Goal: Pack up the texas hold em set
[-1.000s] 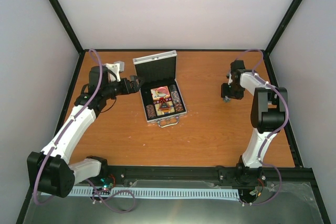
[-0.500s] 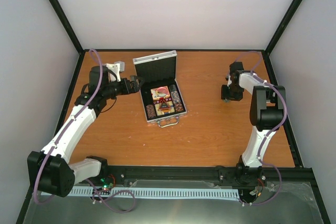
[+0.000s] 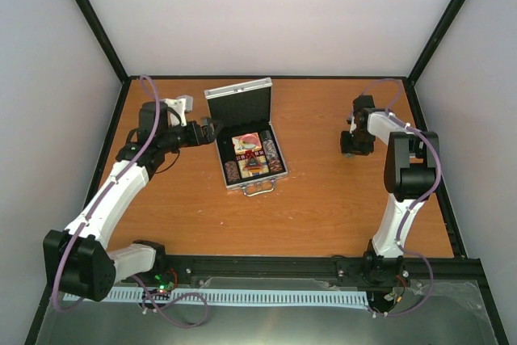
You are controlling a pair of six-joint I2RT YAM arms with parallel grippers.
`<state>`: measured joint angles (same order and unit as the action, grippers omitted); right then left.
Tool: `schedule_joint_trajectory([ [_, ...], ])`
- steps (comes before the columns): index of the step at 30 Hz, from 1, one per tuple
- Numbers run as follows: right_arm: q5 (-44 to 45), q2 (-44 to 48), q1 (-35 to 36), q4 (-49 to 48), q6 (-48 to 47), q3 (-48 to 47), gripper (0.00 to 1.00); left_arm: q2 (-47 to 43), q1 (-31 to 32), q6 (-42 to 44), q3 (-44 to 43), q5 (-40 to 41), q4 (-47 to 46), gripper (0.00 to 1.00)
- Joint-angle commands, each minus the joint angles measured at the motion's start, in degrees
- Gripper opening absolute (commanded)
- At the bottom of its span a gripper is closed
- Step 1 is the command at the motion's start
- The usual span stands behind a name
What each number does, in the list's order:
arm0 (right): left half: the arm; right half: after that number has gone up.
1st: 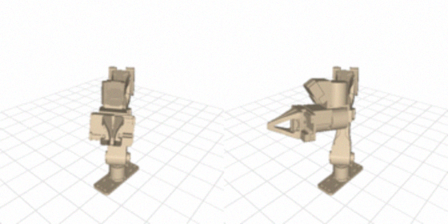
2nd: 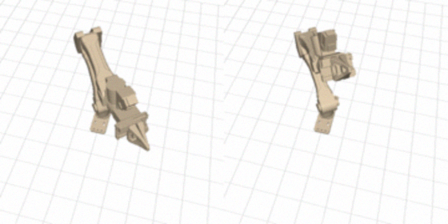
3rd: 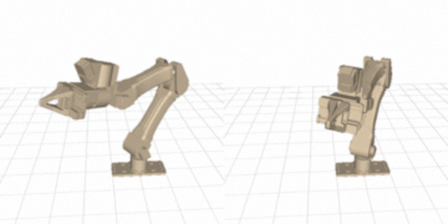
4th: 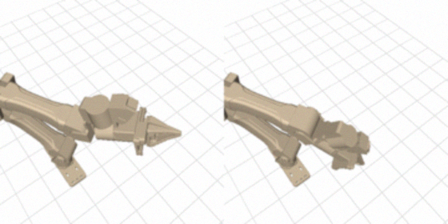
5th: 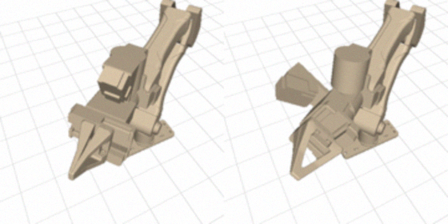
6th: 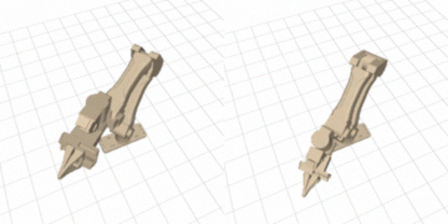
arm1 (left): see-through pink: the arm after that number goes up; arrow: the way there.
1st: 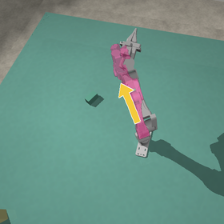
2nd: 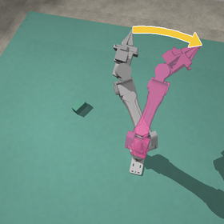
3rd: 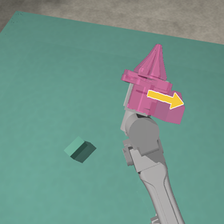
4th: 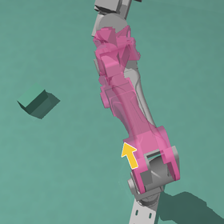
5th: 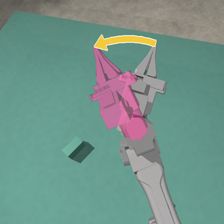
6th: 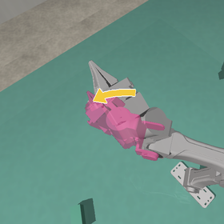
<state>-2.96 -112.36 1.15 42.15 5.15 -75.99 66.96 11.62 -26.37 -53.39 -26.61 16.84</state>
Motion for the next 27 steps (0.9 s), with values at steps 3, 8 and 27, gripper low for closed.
schedule_joint_trajectory([
  [3,1.53,3.63,-0.29,2.10,-1.43,-2.06,0.29,0.28,-0.20,-0.67,-2.32,-0.30,2.55,1.00],
  [8,0.22,7.37,-0.07,4.92,-1.54,-2.55,0.27,-0.36,-0.22,-6.61,-1.01,-2.90,3.55,1.00],
  [27,-9.86,15.22,23.62,16.07,-2.60,-2.55,0.26,9.79,6.11,-22.60,8.86,-25.29,-9.87,0.80],
])
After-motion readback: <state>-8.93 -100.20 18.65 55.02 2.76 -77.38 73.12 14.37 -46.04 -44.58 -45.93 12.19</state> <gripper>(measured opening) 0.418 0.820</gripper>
